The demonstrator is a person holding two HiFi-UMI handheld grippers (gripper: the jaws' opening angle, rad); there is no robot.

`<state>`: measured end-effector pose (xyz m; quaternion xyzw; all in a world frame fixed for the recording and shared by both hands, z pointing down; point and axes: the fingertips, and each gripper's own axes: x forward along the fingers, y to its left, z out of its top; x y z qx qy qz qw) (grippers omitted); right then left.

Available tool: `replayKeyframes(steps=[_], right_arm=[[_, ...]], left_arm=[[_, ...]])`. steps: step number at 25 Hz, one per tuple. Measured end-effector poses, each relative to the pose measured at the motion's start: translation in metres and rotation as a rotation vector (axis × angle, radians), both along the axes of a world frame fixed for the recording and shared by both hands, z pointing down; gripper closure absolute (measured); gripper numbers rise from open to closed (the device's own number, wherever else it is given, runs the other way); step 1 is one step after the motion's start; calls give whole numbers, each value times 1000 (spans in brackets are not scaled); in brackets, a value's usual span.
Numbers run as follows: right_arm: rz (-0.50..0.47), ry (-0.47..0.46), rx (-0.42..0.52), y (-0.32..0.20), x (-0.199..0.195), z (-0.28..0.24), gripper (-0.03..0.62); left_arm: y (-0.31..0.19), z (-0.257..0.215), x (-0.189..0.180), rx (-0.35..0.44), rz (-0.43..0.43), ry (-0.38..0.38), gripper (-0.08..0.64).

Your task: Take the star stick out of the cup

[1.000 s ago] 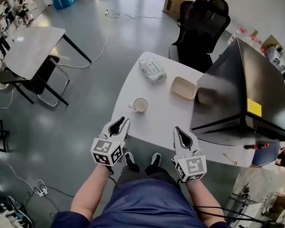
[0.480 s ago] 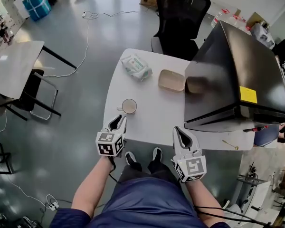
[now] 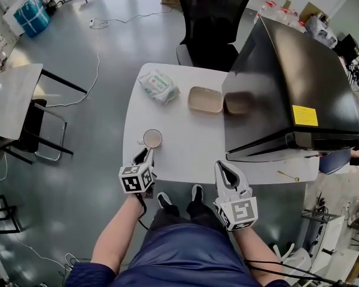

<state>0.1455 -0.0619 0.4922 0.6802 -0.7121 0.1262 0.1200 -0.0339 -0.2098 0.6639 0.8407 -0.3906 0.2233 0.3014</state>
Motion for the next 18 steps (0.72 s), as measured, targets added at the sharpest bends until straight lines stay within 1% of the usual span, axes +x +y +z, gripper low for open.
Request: replayKeyframes(steps=[5, 6, 7, 8, 14, 18], right_arm=[[5, -8, -1, -1, 2, 4, 585], [4, -8, -4, -1, 2, 5, 585], [3, -8, -6, -1, 1, 5, 585], [1, -8, -8, -1, 1, 5, 585], [-13, -6, -9, -5, -1, 6, 584], [-35, -6, -7, -8, -4, 5, 585]], left_arm=[[-6, 4, 5, -14, -16, 5, 477], [-8, 4, 5, -14, -19, 2, 482], [-9, 3, 5, -13, -24, 0, 504], [-10, 2, 5, -10, -28, 0, 526], [-11, -7, 7, 17, -22, 22, 529], [-10, -15, 7, 46, -10, 23, 529]])
